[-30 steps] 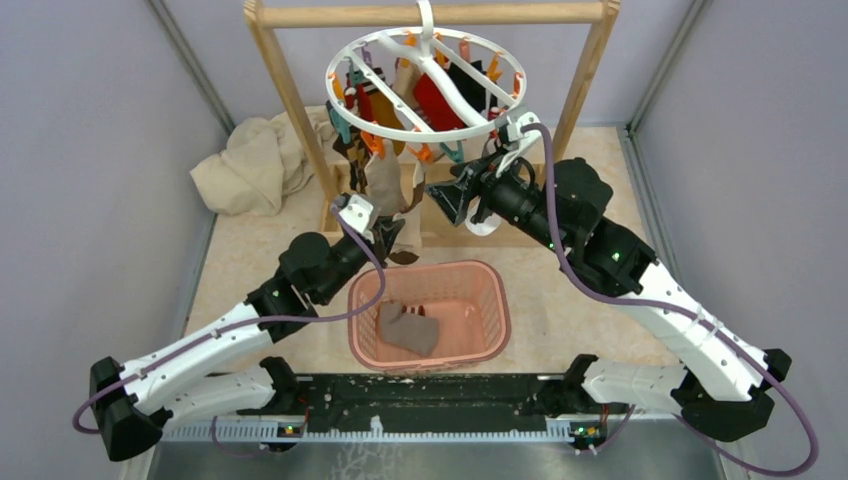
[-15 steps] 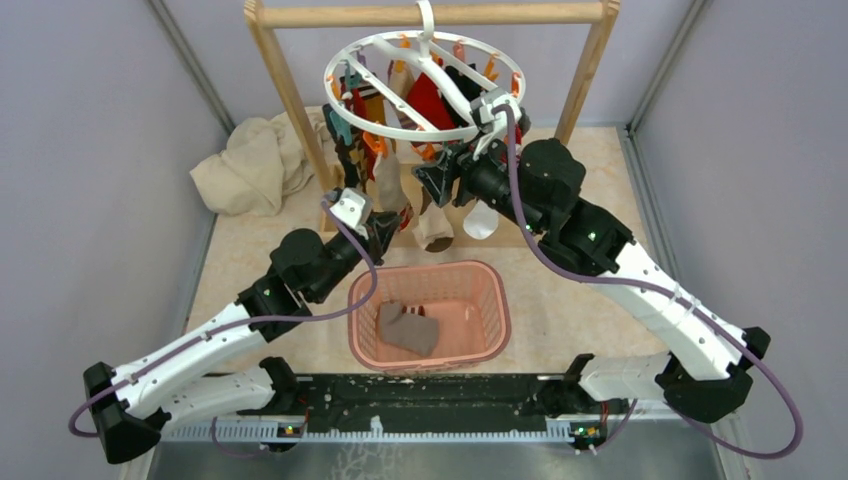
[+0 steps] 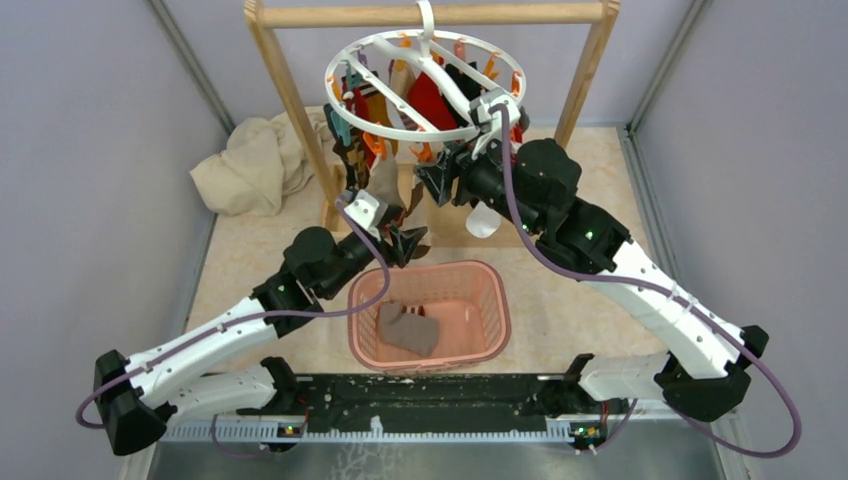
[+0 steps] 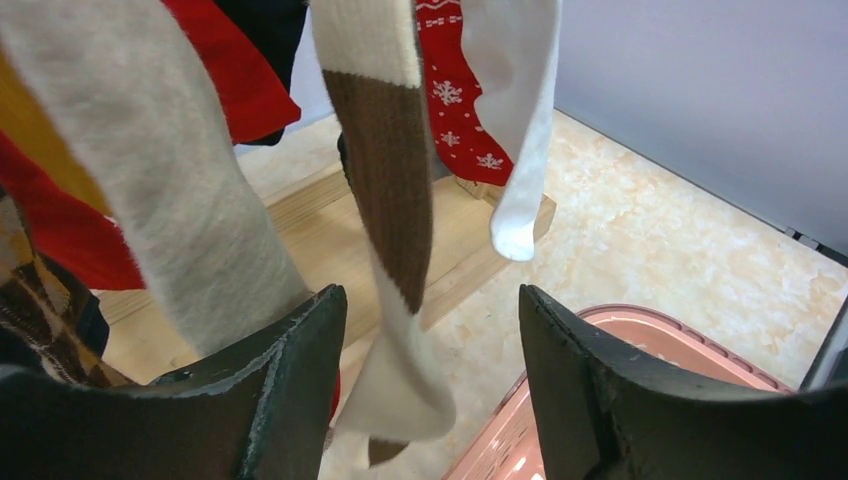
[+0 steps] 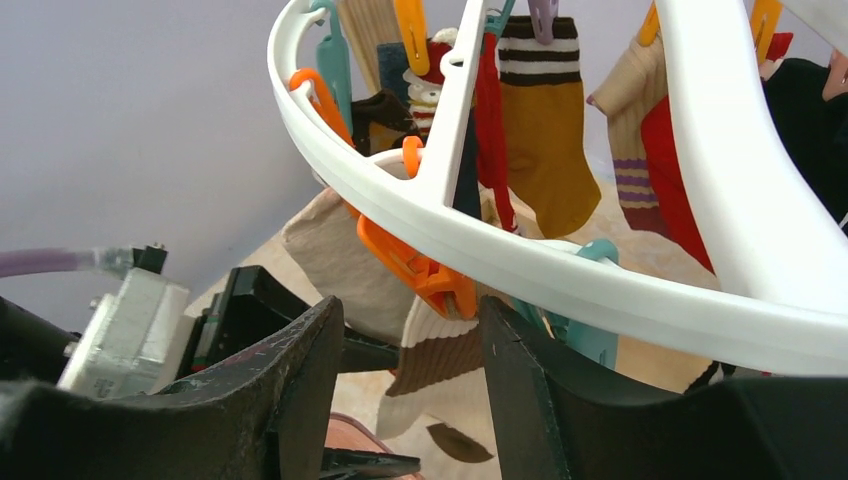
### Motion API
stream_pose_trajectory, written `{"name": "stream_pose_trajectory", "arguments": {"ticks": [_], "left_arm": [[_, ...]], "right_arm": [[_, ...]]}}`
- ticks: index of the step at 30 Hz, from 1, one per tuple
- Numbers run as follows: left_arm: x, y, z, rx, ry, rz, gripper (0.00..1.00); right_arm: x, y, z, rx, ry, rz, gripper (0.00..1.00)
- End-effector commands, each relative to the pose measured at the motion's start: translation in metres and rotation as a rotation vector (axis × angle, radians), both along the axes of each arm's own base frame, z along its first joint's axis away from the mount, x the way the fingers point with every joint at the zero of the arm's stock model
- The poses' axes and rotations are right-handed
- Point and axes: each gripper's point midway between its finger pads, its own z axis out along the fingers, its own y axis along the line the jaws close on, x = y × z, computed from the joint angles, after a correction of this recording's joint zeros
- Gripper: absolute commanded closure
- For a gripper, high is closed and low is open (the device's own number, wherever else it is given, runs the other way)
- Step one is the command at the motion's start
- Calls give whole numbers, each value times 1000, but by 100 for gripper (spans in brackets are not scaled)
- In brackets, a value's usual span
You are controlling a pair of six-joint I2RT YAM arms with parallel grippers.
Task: Remove the socks clipped to the hanger
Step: Remove the sock from the hanger.
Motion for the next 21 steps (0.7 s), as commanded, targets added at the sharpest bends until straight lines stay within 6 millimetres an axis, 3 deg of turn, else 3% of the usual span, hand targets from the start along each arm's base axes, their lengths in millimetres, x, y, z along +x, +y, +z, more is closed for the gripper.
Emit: {"name": "stream_pose_trajectory", "arguments": {"ticks": [1,8,10,13,16,21], "left_arm": [[4,-13,5,-41,-18,-26,28],[23,-23,-9,-26,-15,24,23],[28,-25,-11,-28,-23,40,26],[34,-32,-9,-39,-35,39,40],[38,-41,-12,-33,-32,30,48],[45,-48,-15,-44,-31,39,41]], "right_arm": [[-10,-14,27,67,-48,-12,47],[-14,-17,26,80,-44,-7,46],[-14,-17,24,81,-40,-7,46],[-15,-18,24,81,-38,-7,46],[-15,-19,23,80,-37,-10,46],[-15,-21,22,79,-35,-17,45]]}}
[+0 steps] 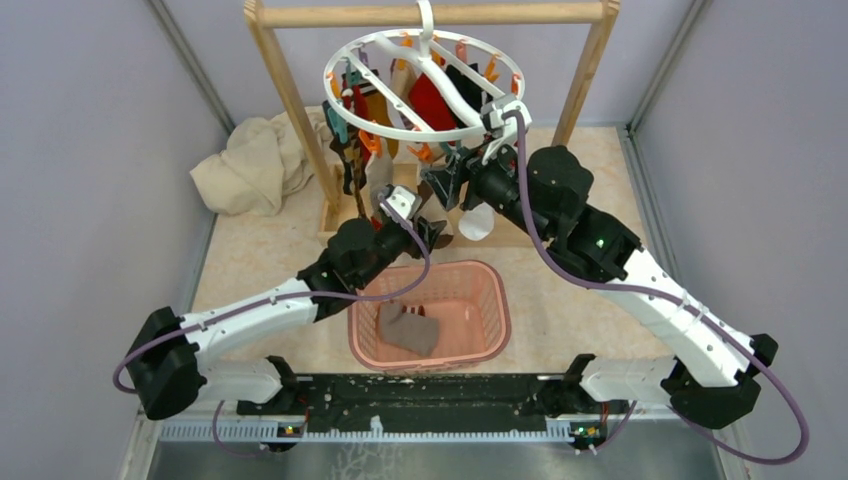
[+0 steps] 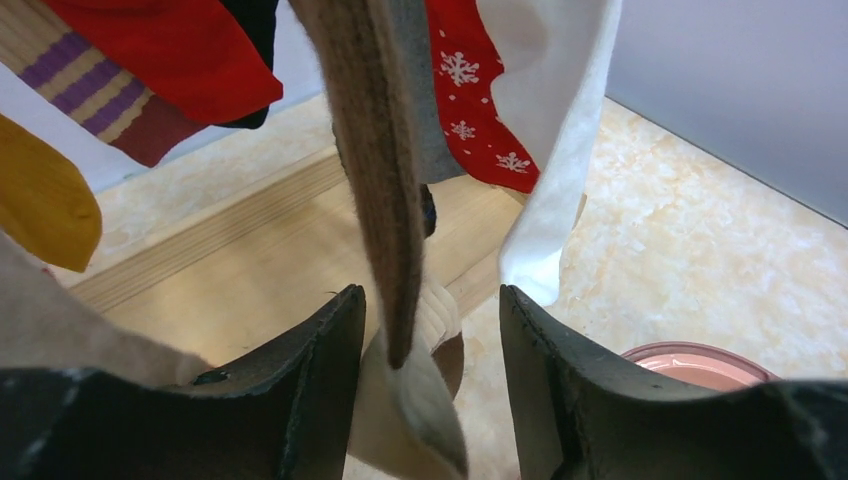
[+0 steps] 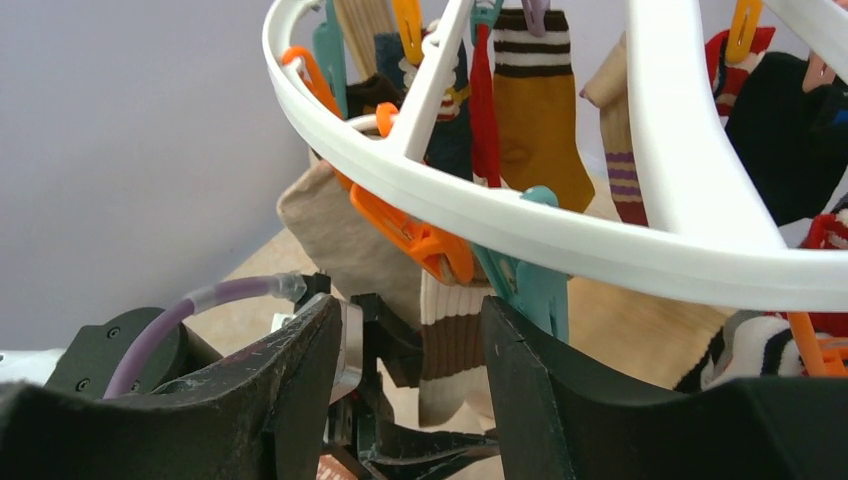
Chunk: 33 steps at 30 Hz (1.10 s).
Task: Remove the socks clipped to the hanger
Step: Remove the sock from the hanger.
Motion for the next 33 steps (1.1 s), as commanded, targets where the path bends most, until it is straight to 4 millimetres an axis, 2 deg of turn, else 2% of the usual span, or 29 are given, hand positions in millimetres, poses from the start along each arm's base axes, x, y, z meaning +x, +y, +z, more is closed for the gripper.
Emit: {"name": "stream_pose_trajectory", "arguments": {"ticks": [1,3,4,10,11,13,23,33], "left_arm": [[9,-5,29,-90,-53,19,40],[10,-5,28,-95,-51,29,41],[10,-4,28,-97,-53,33,45],[6,5,37,-92,-64,41,87],[5,6,38,-83,-59,43,89],[3,10,42,-74,-53,45,99],[-10,29,64,-56,-28,53,100],[-21,29,61,-30,40,14,100]], "right_arm": [[-8,-8,21,64,-37,-3,45],[-7,-9,21,63,-36,-6,45],[-8,-9,21,64,-36,-5,45],[-9,-11,24,68,-40,-5,45],[-10,-10,24,68,-40,-1,45],[-10,-10,26,70,-42,1,45],[1,-2,46,84,-68,-20,45],[12,19,46,64,-73,7,46]]}}
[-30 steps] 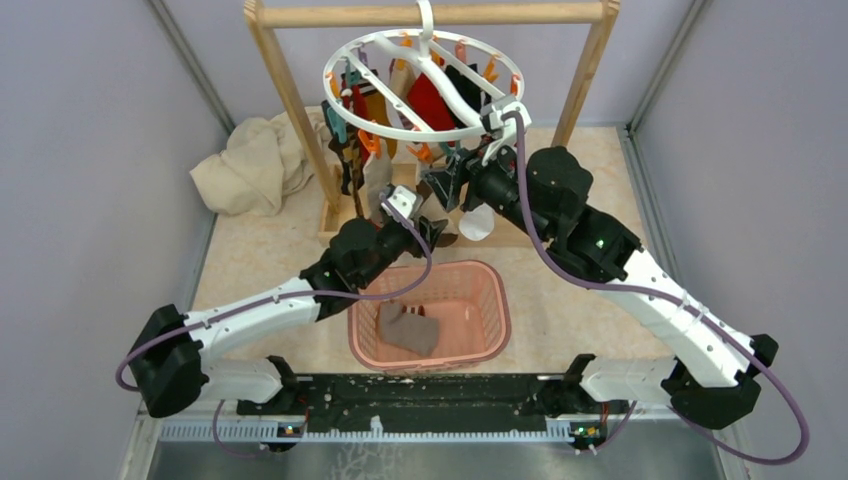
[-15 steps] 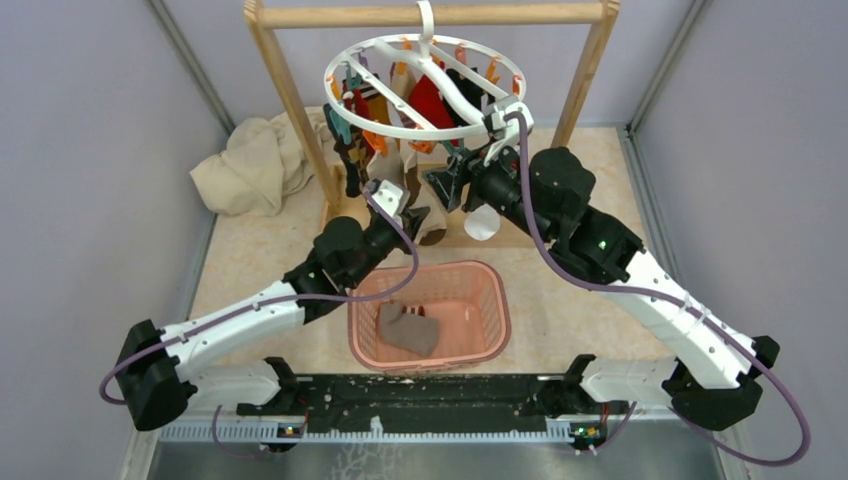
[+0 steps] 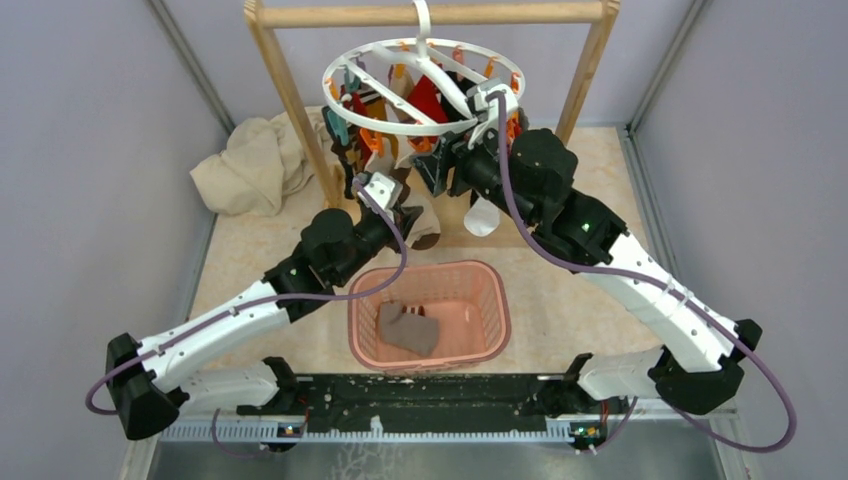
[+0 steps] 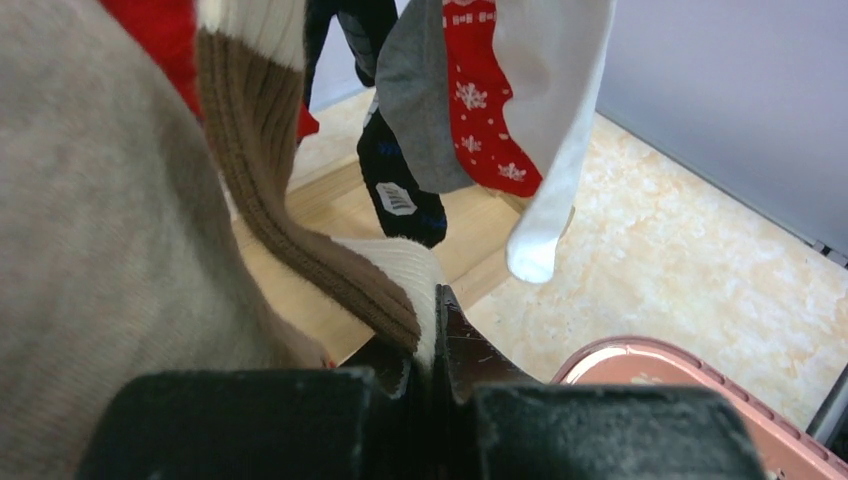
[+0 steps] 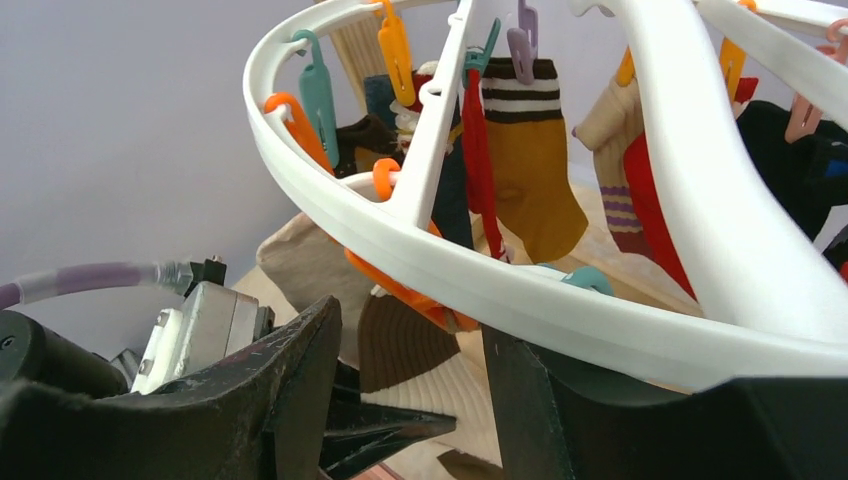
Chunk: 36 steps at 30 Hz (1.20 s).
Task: Remove the socks clipped to the hanger
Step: Remove the sock from the hanger.
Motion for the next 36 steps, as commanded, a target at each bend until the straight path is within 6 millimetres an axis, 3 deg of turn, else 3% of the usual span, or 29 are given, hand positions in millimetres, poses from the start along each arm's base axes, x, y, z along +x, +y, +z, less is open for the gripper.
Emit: {"name": "stream_pose_trajectory", "arguments": {"ticks": [1,13,26,36], "left_arm": [[-7,5,10,-13,23,-10,100],[-14,11,17,-18,51,-14,100],[-19,7,20,-30,61,-50,100],[-22,9,9,-5,87,-52,100]], "right_arm": [[-1,8,31,59,-67,25,46],[11,21,29,-3,-109,-29,45],[12,17,20,-6,-182,-127,40],[17,17,18,-11,-236,-154,40]]}}
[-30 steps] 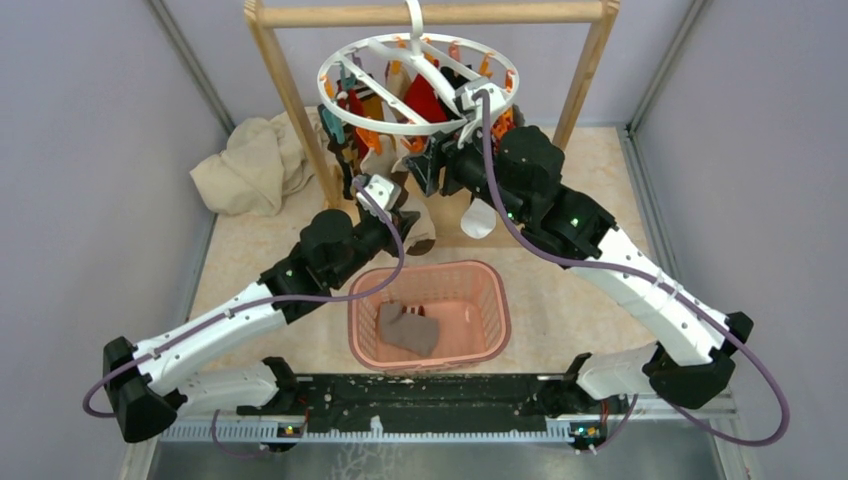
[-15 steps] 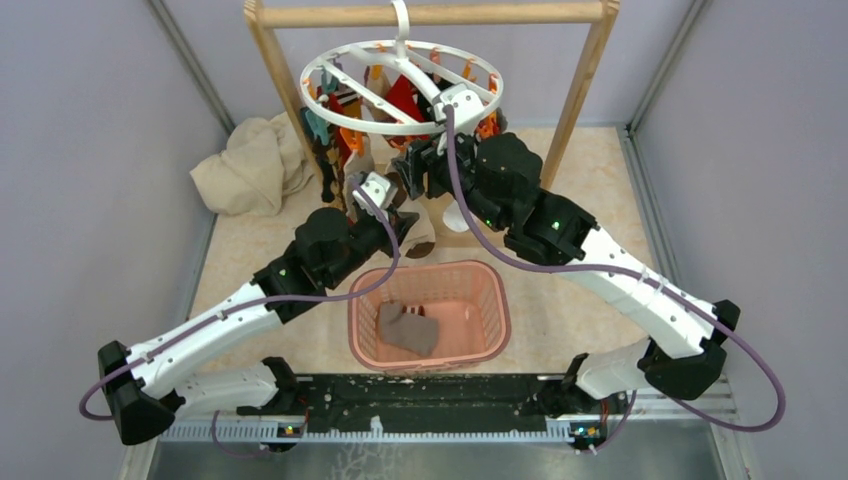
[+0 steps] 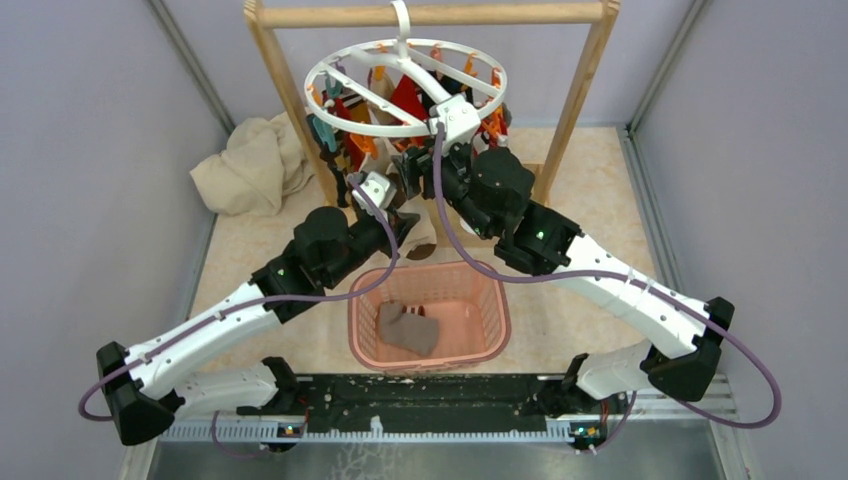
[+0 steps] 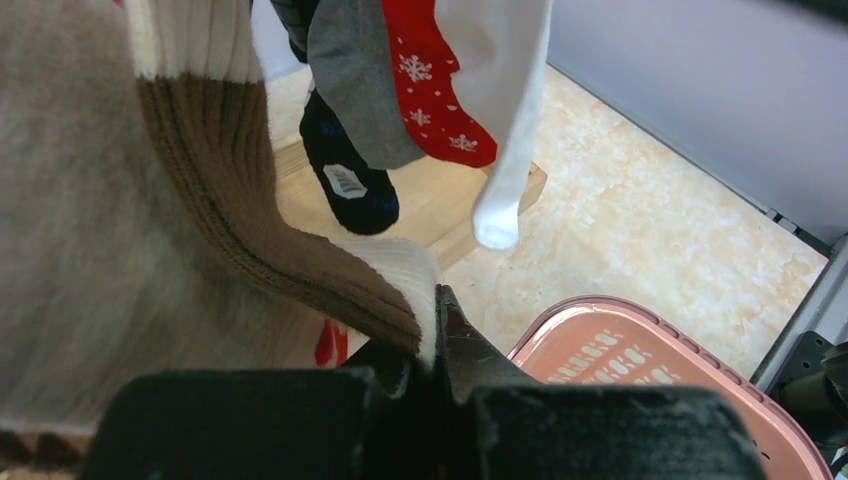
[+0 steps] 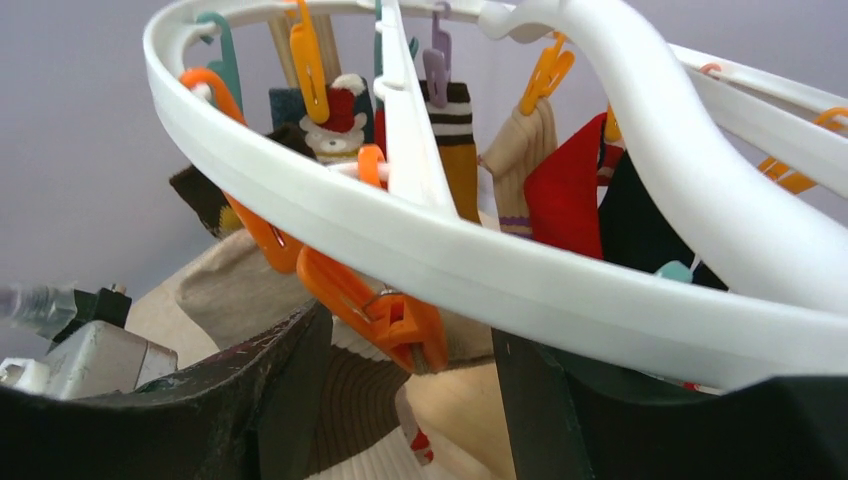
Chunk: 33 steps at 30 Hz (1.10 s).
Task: Remove the socks clipped to the hanger
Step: Remove the sock from the hanger.
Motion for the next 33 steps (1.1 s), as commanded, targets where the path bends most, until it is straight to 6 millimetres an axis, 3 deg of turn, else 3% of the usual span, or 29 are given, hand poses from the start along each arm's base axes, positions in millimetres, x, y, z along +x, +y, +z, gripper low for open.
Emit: {"name": "stream_pose_trajectory", "arguments": {"ticks": [1,24,26,33], "left_arm": [[-5,4,12,-22,-5,-7,100],[-7,8,4,-15,16,0,100],[-7,9,3,-15,19,4,100],[-13,20,17,-43,12,16,100]], "right_arm": [[-5,-12,45,115,-106,-23,39],[-1,-9,62,147,-156,-35,32],[0,-10,62,152,-156,-42,26],[1,-10,58,154,-147,-47,22]]}}
